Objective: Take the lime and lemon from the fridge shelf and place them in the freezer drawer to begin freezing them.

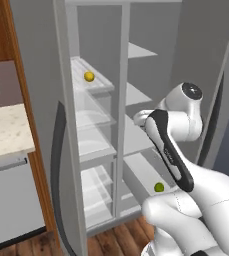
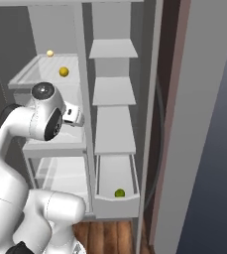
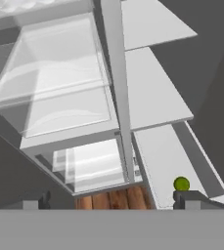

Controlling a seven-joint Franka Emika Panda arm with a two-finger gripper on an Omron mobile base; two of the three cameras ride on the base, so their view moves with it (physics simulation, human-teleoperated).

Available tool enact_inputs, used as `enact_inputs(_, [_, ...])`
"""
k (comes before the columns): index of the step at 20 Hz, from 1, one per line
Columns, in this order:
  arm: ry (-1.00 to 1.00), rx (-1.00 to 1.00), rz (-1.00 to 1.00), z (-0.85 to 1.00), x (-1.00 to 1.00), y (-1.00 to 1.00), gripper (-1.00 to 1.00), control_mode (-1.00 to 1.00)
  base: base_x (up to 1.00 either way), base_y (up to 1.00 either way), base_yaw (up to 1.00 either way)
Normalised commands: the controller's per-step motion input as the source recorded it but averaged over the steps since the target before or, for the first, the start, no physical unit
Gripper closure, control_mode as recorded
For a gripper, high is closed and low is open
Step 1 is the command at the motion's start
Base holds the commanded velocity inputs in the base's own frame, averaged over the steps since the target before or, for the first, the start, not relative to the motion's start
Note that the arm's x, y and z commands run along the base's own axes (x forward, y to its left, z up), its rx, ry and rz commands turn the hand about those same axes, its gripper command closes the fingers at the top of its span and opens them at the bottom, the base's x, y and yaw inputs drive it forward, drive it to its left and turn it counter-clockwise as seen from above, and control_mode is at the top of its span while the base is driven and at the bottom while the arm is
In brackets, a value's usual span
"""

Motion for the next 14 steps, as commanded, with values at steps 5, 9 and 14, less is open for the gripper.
enact_inputs(5, [0.00,0.00,0.00,0.00,0.00,0.00,-1.00,1.00,0.00,0.29,0.29])
enact_inputs(9, [0.00,0.00,0.00,0.00,0.00,0.00,-1.00,1.00,0.10,0.28,0.22])
enact_inputs(14, [0.00,0.00,0.00,0.00,0.00,0.00,-1.00,1.00,0.25,0.34,0.16])
